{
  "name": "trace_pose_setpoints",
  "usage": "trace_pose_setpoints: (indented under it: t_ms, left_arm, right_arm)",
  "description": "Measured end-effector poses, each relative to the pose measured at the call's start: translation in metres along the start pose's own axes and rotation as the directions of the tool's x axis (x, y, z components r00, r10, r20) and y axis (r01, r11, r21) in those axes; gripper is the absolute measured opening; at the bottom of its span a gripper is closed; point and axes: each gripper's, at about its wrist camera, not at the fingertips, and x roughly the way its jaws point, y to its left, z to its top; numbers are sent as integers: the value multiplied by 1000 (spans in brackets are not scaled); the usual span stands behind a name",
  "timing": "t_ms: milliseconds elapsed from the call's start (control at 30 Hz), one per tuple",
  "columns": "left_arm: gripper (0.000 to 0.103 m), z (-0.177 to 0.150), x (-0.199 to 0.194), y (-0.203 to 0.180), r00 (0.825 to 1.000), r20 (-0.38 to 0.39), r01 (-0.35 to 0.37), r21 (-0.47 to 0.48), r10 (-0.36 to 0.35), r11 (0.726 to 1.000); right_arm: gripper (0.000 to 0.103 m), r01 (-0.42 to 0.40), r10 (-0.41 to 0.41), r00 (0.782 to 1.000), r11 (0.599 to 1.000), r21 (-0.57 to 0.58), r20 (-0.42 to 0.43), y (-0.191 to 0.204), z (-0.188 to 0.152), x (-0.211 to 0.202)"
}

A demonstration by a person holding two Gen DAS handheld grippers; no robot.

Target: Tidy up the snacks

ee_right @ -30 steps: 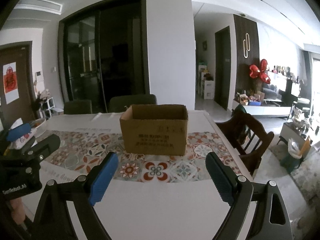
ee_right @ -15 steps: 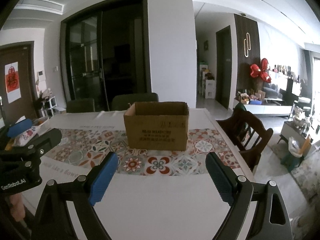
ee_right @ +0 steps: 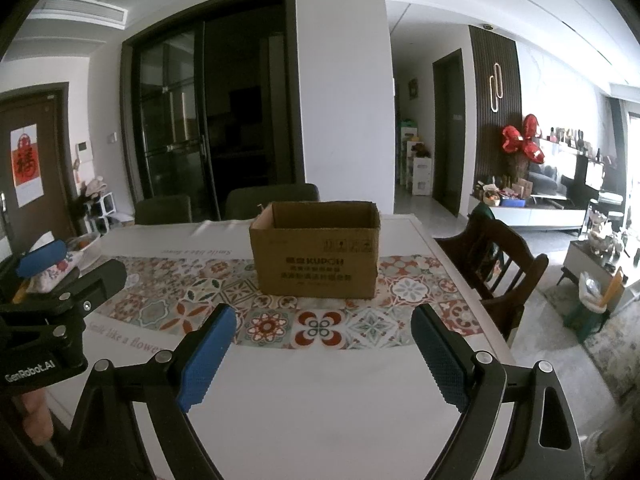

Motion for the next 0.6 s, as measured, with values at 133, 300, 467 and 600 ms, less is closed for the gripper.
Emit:
trace_pose_setpoints:
  t_ms: [133,300,467,600]
  left_arm:
    - [103,0,0,0,1000,-1,0,-1,0,1000]
    - [103,0,0,1,1000,-2,2,0,-2,1000]
    - [103,0,0,0,1000,-1,1,-2,-1,1000]
    - [103,-1,0,0,1000,-3,3,-5,-3,1000]
  right_arm:
    - [90,-2,2,1000,1000,0,-2,0,0,0]
    - [90,-1,1,1000,1000,-1,-1,0,0,0]
    - [90,-1,1,1000,1000,-1,0,0,0,0]
    - [90,-2,2,1000,1000,-3,-3,1,0,1]
